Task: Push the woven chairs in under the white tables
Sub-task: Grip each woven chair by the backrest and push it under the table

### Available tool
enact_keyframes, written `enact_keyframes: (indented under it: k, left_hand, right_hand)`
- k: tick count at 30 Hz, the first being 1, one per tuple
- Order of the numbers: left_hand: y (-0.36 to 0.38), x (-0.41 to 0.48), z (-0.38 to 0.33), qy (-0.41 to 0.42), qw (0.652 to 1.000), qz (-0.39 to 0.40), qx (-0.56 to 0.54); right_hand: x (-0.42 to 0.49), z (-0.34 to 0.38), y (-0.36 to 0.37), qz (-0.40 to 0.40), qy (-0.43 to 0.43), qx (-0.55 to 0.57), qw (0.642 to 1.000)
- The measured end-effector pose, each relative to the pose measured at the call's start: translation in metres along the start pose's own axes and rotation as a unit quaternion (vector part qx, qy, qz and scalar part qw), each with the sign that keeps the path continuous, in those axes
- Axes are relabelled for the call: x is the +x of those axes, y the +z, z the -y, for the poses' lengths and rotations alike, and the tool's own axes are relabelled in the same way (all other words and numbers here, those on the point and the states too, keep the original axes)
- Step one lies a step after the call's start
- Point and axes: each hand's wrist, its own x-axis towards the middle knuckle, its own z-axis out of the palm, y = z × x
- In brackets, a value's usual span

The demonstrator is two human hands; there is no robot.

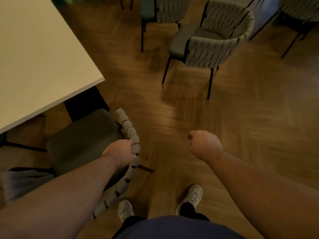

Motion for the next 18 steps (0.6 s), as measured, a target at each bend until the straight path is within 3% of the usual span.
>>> enact_keyframes:
  k: [8,18]
  left_hand:
    - [-0.073,0.064,-0.151,0.084,0.994,-0.076,0.004]
    - [-0.147,0.156,-0.219,0.131,0.986,-0.099,0.011]
  right_hand:
    - [0.038,-0.147,-0.083,-0.084,0.033,-0.009,0.996]
    - [0.113,-0.195,-0.141,-0.112,0.046,-0.003,0.993]
